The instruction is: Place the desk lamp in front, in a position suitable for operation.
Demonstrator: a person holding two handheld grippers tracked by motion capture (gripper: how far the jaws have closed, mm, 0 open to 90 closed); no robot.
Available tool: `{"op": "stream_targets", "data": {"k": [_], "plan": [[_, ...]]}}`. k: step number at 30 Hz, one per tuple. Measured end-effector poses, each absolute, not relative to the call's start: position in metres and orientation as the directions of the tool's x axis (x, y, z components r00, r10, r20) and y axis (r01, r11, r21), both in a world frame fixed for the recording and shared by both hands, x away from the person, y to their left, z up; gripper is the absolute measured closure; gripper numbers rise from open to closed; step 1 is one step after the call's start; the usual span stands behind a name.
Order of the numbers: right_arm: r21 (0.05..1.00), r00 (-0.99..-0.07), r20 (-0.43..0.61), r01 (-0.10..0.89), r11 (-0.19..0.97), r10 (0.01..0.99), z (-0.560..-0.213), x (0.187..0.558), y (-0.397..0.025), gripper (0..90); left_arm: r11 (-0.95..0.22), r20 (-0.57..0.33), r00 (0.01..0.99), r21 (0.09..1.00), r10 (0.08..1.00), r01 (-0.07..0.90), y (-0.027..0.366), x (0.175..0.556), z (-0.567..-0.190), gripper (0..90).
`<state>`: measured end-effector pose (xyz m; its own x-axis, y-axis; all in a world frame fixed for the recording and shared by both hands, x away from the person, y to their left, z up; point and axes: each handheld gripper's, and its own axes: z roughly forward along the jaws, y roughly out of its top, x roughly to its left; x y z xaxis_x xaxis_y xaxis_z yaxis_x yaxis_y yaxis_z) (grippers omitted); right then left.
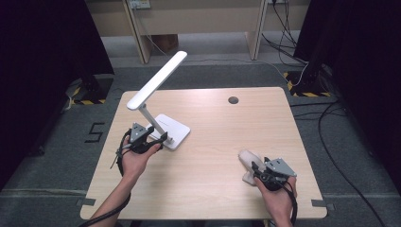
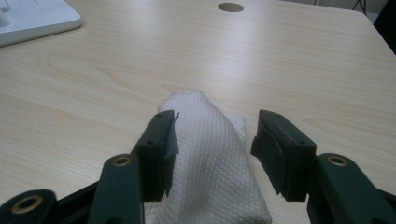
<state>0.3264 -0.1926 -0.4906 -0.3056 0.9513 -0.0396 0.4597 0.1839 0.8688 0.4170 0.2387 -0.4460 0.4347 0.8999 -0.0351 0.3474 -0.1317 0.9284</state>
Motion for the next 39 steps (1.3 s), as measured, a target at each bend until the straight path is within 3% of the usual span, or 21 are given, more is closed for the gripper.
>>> {"op": "stream_targets", "data": {"k": [15,16,39], "plan": [[0.863,-0.319,-0.047,0.464,0.200,0.947,-0.491,0.327,-0.190,48.6,-0.126,-0.022,0.383,0.926,0.923,0.356,0.233,0.426,-0.445,47.3],[0.862,-0.318,-0.047,0.465,0.200,0.947,-0.492,0.326,-0.190,48.6,-0.120,-0.028,0.383,0.926,0.923,0.358,0.235,0.426,-0.445,51.0],[0.867,-0.315,-0.056,0.456,0.202,0.948,-0.490,0.326,-0.191,49.3,-0.167,-0.037,0.500,0.920,0.865,0.356,0.254,0.418,-0.443,52.2]]}}
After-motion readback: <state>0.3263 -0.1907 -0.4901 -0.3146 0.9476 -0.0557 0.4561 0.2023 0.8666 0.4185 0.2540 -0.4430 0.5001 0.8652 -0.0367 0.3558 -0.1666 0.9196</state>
